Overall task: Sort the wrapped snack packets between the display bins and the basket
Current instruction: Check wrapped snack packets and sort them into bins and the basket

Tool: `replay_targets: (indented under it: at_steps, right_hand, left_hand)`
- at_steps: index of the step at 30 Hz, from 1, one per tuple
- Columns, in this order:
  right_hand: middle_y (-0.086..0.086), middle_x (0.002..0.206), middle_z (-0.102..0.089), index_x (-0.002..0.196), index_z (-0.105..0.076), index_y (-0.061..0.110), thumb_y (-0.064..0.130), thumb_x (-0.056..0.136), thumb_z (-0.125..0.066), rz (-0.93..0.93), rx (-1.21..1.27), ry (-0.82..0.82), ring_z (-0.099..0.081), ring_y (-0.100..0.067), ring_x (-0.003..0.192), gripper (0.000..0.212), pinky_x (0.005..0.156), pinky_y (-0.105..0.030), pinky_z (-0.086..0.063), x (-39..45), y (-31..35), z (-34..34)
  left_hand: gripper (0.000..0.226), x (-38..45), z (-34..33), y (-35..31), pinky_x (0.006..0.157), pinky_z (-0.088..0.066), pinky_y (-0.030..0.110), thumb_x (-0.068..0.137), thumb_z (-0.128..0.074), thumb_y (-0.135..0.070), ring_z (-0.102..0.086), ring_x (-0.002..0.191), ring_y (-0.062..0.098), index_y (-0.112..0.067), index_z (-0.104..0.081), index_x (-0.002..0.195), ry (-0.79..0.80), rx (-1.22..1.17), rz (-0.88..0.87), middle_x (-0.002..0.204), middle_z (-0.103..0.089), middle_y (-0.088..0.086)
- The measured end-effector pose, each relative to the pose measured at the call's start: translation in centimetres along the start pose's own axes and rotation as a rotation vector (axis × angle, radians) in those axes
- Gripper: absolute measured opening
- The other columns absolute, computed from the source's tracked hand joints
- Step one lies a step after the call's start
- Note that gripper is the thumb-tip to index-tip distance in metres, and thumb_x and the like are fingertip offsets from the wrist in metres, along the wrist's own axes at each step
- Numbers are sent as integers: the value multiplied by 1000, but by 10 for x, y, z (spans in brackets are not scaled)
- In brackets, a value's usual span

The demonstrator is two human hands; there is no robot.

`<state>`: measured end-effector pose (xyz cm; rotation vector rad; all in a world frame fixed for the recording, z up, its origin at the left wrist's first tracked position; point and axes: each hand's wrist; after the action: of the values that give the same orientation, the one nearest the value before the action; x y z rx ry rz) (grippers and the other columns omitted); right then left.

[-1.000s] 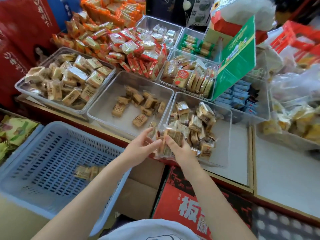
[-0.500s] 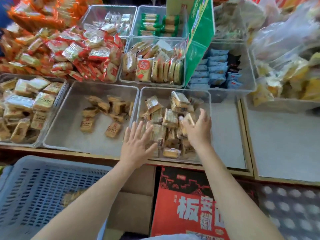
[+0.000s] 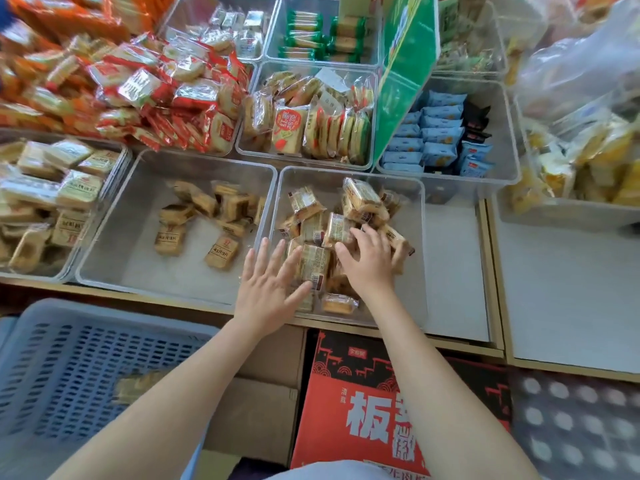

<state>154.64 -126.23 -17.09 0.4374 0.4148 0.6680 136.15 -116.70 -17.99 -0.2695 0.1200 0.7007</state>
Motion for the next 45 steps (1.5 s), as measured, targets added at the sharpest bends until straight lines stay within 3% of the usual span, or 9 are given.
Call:
replay_targets:
  at_steps: [4, 8, 14, 17, 20, 27, 32, 38, 45]
  right_hand:
    - [-2, 135, -61, 120, -69, 18, 45, 98, -51, 86, 171, -174, -47, -22, 135, 40, 124, -48, -10, -17, 38, 11]
    - [7, 102, -63, 101, -67, 19, 26, 101, -55, 214, 414, -11, -56, -9, 98, 14, 91, -27, -47, -29, 115, -1]
    - [4, 105, -66, 114, -63, 20, 33, 102, -56, 62, 456, 368, -61, -14, 94, 19, 71, -23, -45, 2, 212, -78]
    - [-6, 136, -56, 141, -47, 10, 31, 101, -59, -228, 464, 399, -56, -25, 119, 47, 88, -29, -44, 20, 233, -119]
    - [-16, 143, -49, 144, -39, -3, 20, 101, -60, -379, 423, 408, -49, -33, 133, 54, 103, -35, -41, 32, 236, -154]
    - [-14, 152, -46, 152, -30, 2, 18, 90, -77, -271, 342, 443, -45, -30, 140, 79, 115, -37, -36, 42, 244, -213]
    - [-12, 132, -56, 128, -47, 8, 15, 82, -83, -222, 369, 467, -56, -21, 109, 58, 87, -30, -45, 46, 252, -229]
    - [-14, 123, -56, 119, -34, 15, 18, 89, -74, -198, 291, 655, -57, -26, 100, 51, 76, -36, -50, 37, 247, -222]
    - [-1, 127, -58, 143, -42, 10, 26, 89, -78, -103, 443, 620, -58, -22, 120, 67, 106, -42, -49, 51, 262, -212]
  left_hand:
    - [82, -10, 11, 14, 124, 16, 33, 89, -15, -81, 25, 153, 7, -43, 6, 159, -67, -338, -14, 170, 13, -9]
    - [82, -39, 15, 81, 127, 6, 38, 93, -19, -71, 10, 157, 15, -31, -8, 163, -173, -337, 200, 172, -1, -1]
    - [85, -37, 36, 208, 126, 9, 47, 94, -26, -62, 7, 158, 26, -15, -13, 163, -287, -102, 430, 172, -3, 11]
    - [88, -30, 42, 244, 125, 13, 46, 92, -25, -64, 10, 158, 28, -18, -5, 164, -292, -96, 501, 171, 4, 12]
    - [91, -30, 35, 255, 125, 12, 45, 90, -21, -69, 11, 158, 27, -21, -1, 164, -278, -133, 532, 171, 8, 13]
    - [110, -31, 33, 260, 120, 18, 35, 80, -31, -85, 6, 157, 26, -20, -4, 164, -287, -158, 498, 171, 6, 14]
    - [113, -30, 33, 261, 121, 14, 36, 79, -31, -88, 3, 157, 26, -17, -8, 164, -289, -140, 518, 171, 3, 15]
    - [126, -31, 35, 259, 122, 15, 36, 70, -32, -97, 11, 157, 19, -19, 1, 163, -273, -183, 541, 171, 9, 10]
    - [135, -33, 40, 259, 123, 15, 35, 64, -17, -105, 13, 157, 18, -15, 1, 164, -265, -230, 534, 172, 9, 7]
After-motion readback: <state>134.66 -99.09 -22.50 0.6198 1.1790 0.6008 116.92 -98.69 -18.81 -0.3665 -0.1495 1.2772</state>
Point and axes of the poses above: each hand's wrist, its own x-axis towards the middle knuckle, its own z-axis out of the back of the hand, y = z × x
